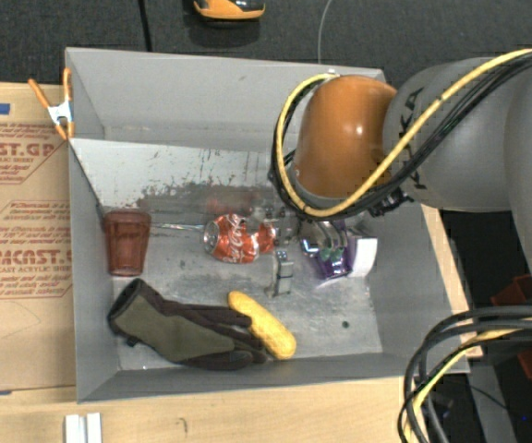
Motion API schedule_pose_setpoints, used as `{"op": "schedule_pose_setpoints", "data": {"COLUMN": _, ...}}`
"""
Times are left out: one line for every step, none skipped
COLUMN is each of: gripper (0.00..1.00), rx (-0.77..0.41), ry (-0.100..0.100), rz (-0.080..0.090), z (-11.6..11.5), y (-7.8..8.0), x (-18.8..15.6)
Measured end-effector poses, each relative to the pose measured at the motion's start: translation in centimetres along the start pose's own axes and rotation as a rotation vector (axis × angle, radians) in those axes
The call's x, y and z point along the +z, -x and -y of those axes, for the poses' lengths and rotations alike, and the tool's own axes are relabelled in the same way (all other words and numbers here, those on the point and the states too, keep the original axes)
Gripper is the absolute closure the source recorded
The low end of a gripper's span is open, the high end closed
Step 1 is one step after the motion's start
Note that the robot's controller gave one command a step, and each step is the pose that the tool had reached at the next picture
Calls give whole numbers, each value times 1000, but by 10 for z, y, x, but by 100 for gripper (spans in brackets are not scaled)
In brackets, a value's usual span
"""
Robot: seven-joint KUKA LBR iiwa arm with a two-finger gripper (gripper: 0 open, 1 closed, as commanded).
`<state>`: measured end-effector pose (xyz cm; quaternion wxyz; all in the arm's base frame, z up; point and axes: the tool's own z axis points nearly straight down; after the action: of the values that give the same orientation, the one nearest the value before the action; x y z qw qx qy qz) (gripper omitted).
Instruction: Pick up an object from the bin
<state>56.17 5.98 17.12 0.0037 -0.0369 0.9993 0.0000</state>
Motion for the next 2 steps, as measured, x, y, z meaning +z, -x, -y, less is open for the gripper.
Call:
{"op": "schedule_pose_setpoints", "data": {"gripper": 0, "rx": -178, "ry": 1, "rz": -2, "z": -4, "y": -19, "x": 60}}
{"op": "schedule_pose_setpoints", "data": {"gripper": 0, "rx": -239, "ry": 1, "rz": -14, "z": -20, "y": -37, "x": 89}}
